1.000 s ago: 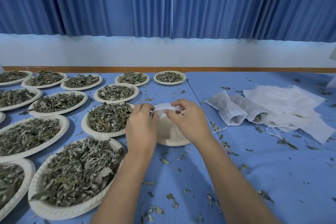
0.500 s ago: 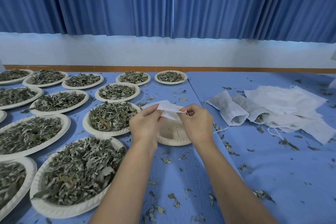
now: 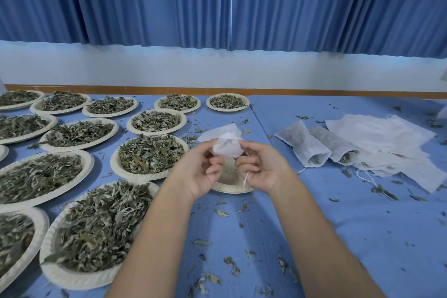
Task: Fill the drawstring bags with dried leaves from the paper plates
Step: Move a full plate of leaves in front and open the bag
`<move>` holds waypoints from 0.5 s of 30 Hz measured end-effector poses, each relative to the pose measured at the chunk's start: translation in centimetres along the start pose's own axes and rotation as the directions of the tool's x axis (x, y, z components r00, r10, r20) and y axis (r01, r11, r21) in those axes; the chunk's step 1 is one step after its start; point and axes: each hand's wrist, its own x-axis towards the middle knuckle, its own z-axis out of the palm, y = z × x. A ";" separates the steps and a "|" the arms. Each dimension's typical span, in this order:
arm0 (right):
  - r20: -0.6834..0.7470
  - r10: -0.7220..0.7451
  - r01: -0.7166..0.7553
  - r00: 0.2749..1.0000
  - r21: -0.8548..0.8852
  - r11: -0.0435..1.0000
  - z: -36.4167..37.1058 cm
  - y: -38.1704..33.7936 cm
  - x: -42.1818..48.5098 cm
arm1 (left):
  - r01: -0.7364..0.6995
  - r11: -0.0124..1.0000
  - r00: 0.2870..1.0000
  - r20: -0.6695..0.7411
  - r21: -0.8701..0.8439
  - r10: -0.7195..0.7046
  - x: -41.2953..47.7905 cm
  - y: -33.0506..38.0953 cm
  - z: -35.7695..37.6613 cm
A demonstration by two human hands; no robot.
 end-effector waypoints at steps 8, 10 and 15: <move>0.010 -0.038 0.040 0.999 -0.225 0.974 0.4 0.7 0.6 | -0.136 0.965 0.971 -0.162 0.225 0.175 1.1 -0.5 -0.1; 0.015 -0.058 0.060 0.998 -0.237 0.970 0.4 0.8 0.6 | -0.194 0.962 0.956 -0.182 0.193 0.230 1.3 -0.5 -0.2; 0.032 -0.209 0.209 0.977 -0.268 0.940 0.5 0.7 0.4 | -0.313 0.839 0.934 -0.018 0.446 0.358 1.3 -0.8 -0.5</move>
